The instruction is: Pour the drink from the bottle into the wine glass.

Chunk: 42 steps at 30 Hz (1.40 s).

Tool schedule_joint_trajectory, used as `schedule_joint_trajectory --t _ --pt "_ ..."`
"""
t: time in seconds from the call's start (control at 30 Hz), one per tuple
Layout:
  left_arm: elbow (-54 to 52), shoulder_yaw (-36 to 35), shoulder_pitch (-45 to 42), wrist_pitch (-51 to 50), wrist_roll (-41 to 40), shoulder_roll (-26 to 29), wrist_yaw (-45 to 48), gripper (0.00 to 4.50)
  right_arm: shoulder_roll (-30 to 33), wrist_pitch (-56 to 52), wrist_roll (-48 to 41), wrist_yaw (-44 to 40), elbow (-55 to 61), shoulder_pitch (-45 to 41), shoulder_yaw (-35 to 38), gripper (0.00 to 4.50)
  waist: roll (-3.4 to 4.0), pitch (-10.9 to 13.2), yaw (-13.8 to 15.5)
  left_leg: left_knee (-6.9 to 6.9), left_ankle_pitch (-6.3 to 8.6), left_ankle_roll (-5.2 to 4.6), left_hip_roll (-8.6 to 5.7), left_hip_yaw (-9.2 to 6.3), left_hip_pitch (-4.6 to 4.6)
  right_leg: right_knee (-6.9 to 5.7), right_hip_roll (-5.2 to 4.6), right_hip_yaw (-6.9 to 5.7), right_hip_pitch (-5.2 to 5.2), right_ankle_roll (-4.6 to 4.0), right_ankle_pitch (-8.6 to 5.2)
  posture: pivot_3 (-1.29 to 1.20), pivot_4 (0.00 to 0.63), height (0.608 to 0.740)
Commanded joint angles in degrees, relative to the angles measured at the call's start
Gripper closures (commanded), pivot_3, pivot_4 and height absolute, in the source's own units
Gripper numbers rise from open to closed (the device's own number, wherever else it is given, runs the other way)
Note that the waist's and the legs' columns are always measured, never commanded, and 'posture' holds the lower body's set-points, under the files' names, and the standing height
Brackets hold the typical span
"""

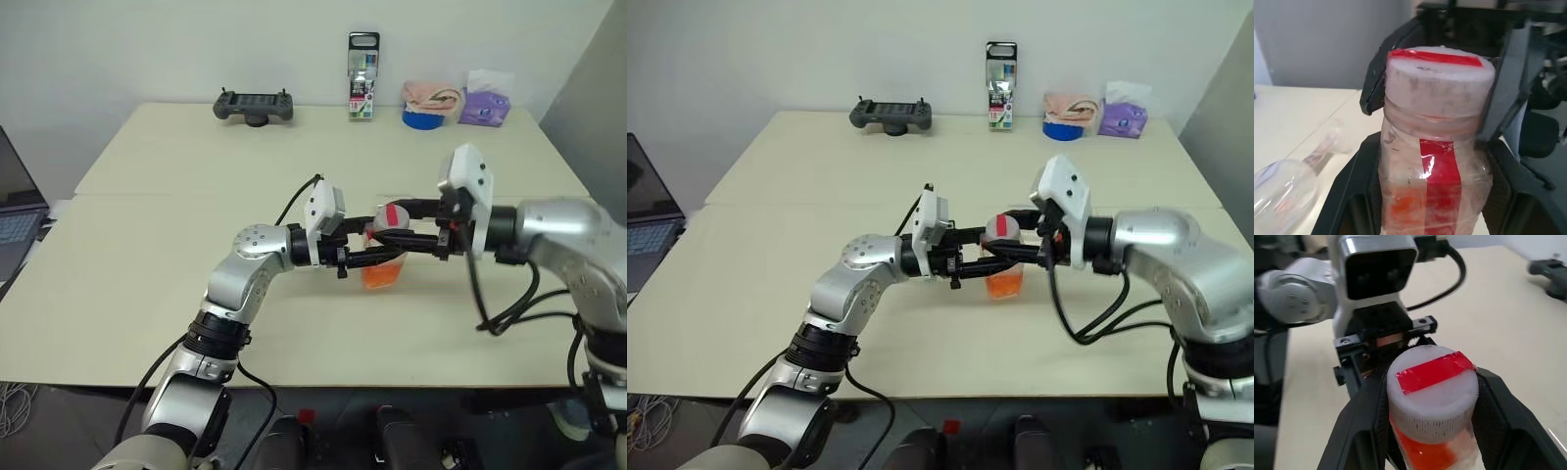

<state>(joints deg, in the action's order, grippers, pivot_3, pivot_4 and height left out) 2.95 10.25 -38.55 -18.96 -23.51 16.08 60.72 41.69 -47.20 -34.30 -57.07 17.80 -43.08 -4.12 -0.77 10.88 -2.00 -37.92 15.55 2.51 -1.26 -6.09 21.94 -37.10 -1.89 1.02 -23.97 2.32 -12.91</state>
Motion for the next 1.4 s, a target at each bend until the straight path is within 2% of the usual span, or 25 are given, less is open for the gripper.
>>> schedule_joint_trajectory --t 0.03,0.17,0.4,0.43,0.63,0.83,1.1,1.23,1.4 --pt "-1.5 -0.8 0.1 -0.5 -0.1 0.4 -1.0 2.38 -0.6 10.0 2.4 -10.5 -8.5 -5.4 -2.8 2.59 0.00 0.0 -0.1 0.00 0.00 0.00 0.01 0.00 -0.01 -0.04 0.00 0.00 0.00 -0.01 0.00 0.00 0.150 0.740" --pt "-2.3 -0.8 0.4 -0.8 -0.4 0.5 -1.9 2.38 -0.2 12.3 4.3 -13.6 -12.7 -8.2 -3.7 2.59 0.00 0.0 0.1 0.00 0.00 0.01 0.02 -0.04 0.03 -0.08 0.02 -0.01 -0.06 -0.16 0.10 0.00 0.150 0.740" --pt "-2.0 -0.7 0.3 -0.5 -0.3 0.5 -2.2 2.38 0.7 10.4 1.5 -14.5 -9.9 -7.2 -0.7 0.14 0.00 0.0 0.3 -0.01 0.00 0.03 -0.10 -0.06 0.13 0.02 -0.16 -0.03 -0.07 -0.26 0.17 0.00 0.150 0.740" --pt "-1.9 -0.6 0.1 -0.3 -0.2 0.5 -2.2 2.38 0.7 9.5 1.1 -13.8 -9.4 -7.0 -0.2 0.00 0.01 0.0 0.3 -0.01 0.00 0.03 -0.10 -0.06 0.13 0.03 -0.16 -0.03 -0.07 -0.26 0.17 0.00 0.150 0.740" --pt "-0.6 -0.8 -0.5 0.4 0.1 0.5 -2.1 2.38 2.2 2.0 -2.1 -7.6 -3.0 -4.1 4.2 0.00 0.00 0.0 0.4 -0.02 -0.01 0.04 -0.08 -0.09 0.13 -0.01 -0.15 -0.05 -0.07 -0.26 0.17 0.00 0.150 0.740" --pt "1.1 -1.0 -1.0 1.4 0.0 0.0 -1.8 2.38 0.7 -10.0 -6.7 10.2 13.1 4.0 12.8 0.00 0.00 0.0 0.6 -0.02 -0.01 0.04 -0.08 -0.09 0.17 -0.02 -0.16 -0.04 -0.08 -0.26 0.17 0.00 0.150 0.740" --pt "4.6 -1.0 -3.4 2.7 0.1 -0.8 0.0 2.38 -10.8 -21.4 -7.4 36.8 29.6 5.6 15.1 0.00 0.00 0.0 0.4 -0.05 -0.02 0.05 -0.07 -0.09 0.14 -0.08 -0.11 -0.03 -0.08 -0.21 0.13 0.00 0.150 0.740" --pt "6.6 -0.7 -4.1 3.8 0.4 -1.3 1.3 2.38 -15.9 -27.8 -2.2 49.2 35.1 6.4 11.2 0.00 0.01 0.0 0.4 -0.08 -0.03 0.05 -0.09 -0.07 0.13 -0.09 -0.12 -0.01 -0.07 -0.22 0.14 0.00 0.150 0.740" --pt "8.7 -0.6 -4.8 5.0 1.1 -2.3 2.1 2.38 -23.9 -32.2 0.1 56.9 37.5 5.3 9.0 0.00 0.01 0.0 0.3 -0.02 -0.03 0.05 -0.05 -0.12 0.12 -0.17 -0.09 -0.03 -0.12 -0.26 0.16 0.00 0.150 0.740"
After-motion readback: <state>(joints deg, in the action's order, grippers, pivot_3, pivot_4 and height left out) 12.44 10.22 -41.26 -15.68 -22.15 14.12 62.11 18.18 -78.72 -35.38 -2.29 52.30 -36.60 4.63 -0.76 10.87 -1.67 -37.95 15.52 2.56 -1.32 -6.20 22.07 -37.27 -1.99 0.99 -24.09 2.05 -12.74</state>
